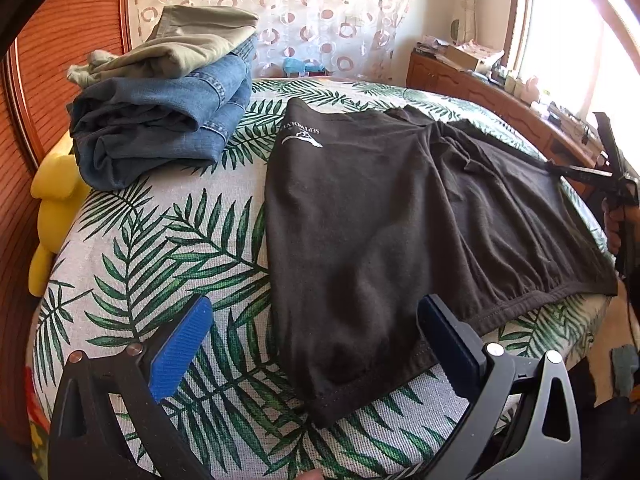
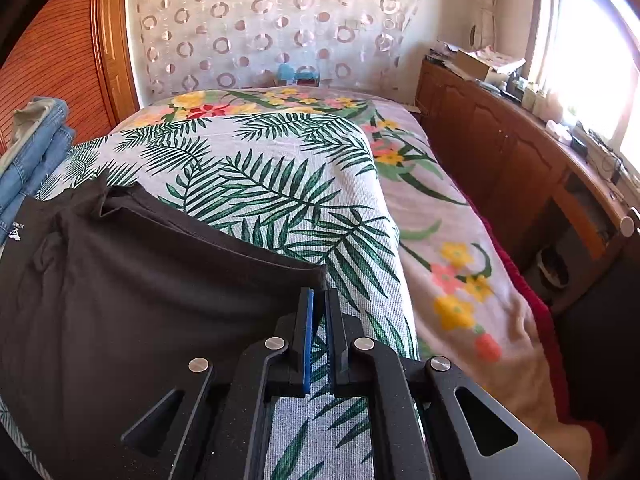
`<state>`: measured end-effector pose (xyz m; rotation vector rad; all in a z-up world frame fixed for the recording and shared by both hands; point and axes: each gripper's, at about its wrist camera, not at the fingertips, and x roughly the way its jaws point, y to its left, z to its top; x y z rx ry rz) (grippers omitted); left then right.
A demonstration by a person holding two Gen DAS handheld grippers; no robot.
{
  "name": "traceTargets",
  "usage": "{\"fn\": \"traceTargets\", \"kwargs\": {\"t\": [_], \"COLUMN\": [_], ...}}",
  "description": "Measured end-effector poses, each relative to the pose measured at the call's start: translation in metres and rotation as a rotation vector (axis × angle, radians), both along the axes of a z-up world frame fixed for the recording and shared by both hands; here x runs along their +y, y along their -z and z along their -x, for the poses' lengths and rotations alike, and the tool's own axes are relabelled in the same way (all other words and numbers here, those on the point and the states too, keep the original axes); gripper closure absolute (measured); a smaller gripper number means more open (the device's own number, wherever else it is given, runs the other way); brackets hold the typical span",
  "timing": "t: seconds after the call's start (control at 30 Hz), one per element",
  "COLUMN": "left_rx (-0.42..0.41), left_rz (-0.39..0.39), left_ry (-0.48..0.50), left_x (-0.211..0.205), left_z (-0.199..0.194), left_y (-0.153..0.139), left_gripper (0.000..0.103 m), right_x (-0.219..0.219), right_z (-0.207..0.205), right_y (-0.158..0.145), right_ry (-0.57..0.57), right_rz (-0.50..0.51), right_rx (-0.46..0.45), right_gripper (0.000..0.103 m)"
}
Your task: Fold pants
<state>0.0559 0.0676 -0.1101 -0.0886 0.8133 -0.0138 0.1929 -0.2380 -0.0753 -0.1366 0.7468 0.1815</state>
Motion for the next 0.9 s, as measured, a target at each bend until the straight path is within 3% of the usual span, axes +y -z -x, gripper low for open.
{"fn": "traceTargets", "kwargs": {"t": [0.1,0.2,0.27,0.33,0.37,0.4,0.43,0.6,0.77,0.9], "left_rx": [-0.012,-0.029,-0.034,-0.037,-0.038,-0.040,-0.037,-0.022,-0.020,-0.026], "left_rz": [0.035,0.044,0.053,0.064,0.064,0.061,0.059,0.061,0.060,0.061], "left_ry": [-0.007,-0.008,-0.005,0.006,0.017,0.022,0.030,0.055,0.061,0.051], "left_x": [0.009,0.014,0.016,0.017,0.016,0.015,0.013,0.008,0.008,0.012], "left_z": [0.006,0.016,0.021,0.026,0.029,0.031,0.033,0.035,0.037,0.039], "left_y": [-0.003,-0.008,-0.011,-0.012,-0.013,-0.013,-0.013,-0.010,-0.008,-0.008], "left_gripper": [0.000,0.003,0.009,0.009,0.010,0.023,0.028,0.042,0.055,0.064], "right_x": [0.005,0.005,0.007,0.011,0.016,0.021,0.024,0.039,0.044,0.042], "right_z": [-0.001,0.008,0.019,0.030,0.039,0.047,0.054,0.076,0.077,0.080], "right_y": [-0.003,-0.007,-0.010,-0.011,-0.010,-0.009,-0.007,0.006,0.024,0.037], "right_ry": [-0.011,-0.032,-0.059,-0.074,-0.098,-0.119,-0.135,-0.199,-0.218,-0.222], "right_rz": [0.007,-0.012,-0.035,-0.036,-0.039,-0.046,-0.055,-0.093,-0.049,-0.053], "right_rx": [-0.007,-0.015,-0.027,-0.029,-0.035,-0.038,-0.037,-0.026,-0.005,-0.051], "right_gripper": [0.098,0.080,0.076,0.063,0.061,0.060,0.058,0.053,0.051,0.039]}}
